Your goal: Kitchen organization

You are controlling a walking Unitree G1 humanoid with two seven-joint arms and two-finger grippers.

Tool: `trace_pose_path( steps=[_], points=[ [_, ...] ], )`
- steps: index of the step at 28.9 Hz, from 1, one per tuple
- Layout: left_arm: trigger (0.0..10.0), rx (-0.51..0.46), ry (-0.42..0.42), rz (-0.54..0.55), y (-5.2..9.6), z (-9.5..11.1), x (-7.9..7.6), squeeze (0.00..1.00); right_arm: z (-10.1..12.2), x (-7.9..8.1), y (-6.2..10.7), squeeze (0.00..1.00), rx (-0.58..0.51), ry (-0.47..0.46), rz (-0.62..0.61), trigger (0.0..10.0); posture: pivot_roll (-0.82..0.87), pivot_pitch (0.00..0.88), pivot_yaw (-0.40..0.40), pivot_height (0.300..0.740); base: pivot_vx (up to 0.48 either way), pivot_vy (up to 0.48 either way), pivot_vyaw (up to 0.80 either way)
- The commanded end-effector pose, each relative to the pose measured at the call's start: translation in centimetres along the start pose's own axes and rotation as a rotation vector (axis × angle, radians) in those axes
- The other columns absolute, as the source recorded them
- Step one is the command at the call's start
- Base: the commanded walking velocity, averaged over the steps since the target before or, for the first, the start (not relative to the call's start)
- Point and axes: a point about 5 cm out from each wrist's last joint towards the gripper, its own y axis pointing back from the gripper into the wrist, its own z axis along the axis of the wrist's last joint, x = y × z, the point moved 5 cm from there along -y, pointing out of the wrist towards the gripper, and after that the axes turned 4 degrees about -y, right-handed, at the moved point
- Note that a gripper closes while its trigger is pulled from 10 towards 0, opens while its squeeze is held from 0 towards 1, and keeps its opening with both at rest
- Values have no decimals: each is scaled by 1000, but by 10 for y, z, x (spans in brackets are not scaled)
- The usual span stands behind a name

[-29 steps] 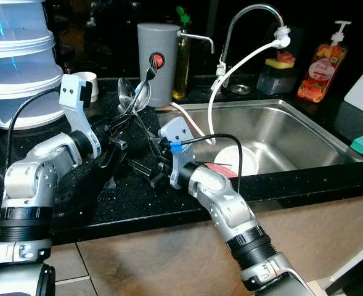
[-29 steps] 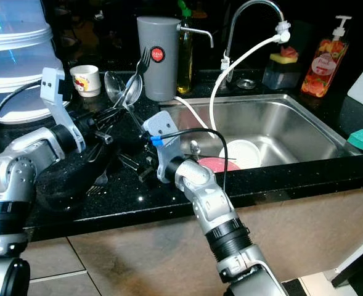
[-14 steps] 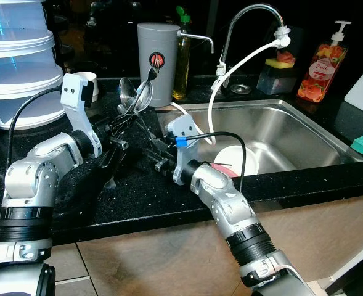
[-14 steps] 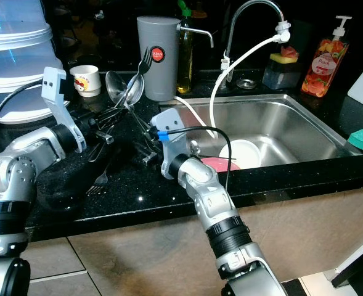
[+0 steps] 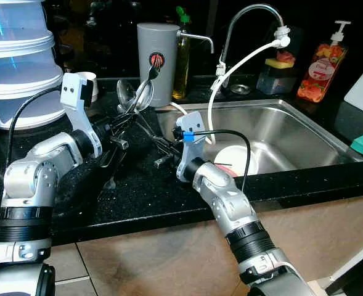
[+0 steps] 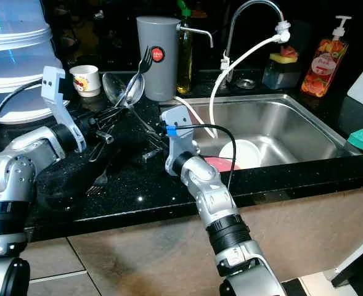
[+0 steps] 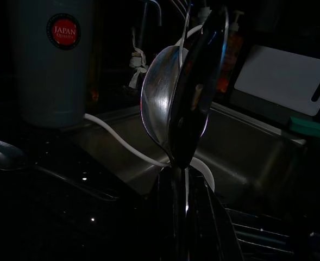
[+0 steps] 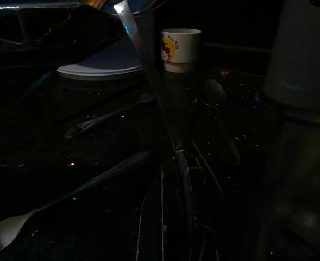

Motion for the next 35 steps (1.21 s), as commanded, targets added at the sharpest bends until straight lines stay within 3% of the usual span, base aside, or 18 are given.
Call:
trace_pose_path(
  steps=[1, 2, 3, 4, 21, 22, 23, 24, 35],
  points=[
    [0, -18, -33, -5, 2, 11, 0, 0, 3, 1, 0, 0, -10, -2, 7, 0, 72, 39, -12, 740, 0, 0, 0],
    [0, -17, -35, -2, 2, 11, 0, 0, 5, 2, 0, 263, -18, 7, 16, 0, 72, 39, -11, 740, 0, 0, 0],
    [0, -16, -36, -1, 2, 11, 1, 0, 7, 3, 1, 263, -23, 13, 23, 0, 72, 39, -11, 740, 0, 0, 0],
    [0, -16, -37, 2, 2, 11, 1, 0, 8, 4, 2, 1000, -27, 30, 33, 9922, 71, 39, -13, 740, 0, 0, 0],
    [0, -16, -34, -16, 1, 11, -1, 0, 5, 12, 8, 1000, 11, 107, 92, 10000, 68, 28, -14, 740, 0, 0, 0],
    [0, -17, -33, -24, 1, 12, -3, 0, 4, 11, 7, 722, 15, 111, 84, 10000, 68, 28, -14, 740, 0, 0, 0],
    [0, -18, -33, -34, 0, 12, -5, 0, 3, 11, 6, 267, 19, 118, 77, 10000, 68, 28, -14, 740, 0, 0, 0],
    [0, -16, -30, -45, 0, 12, -8, 0, 1, 10, 5, 0, 22, 125, 72, 10000, 70, 20, -13, 740, 0, 0, 0],
    [0, -2, -18, -90, -1, 6, -19, 0, -6, 5, -7, 0, 33, 94, 13, 10000, 73, 13, -16, 740, 0, 0, 0]
  ],
)
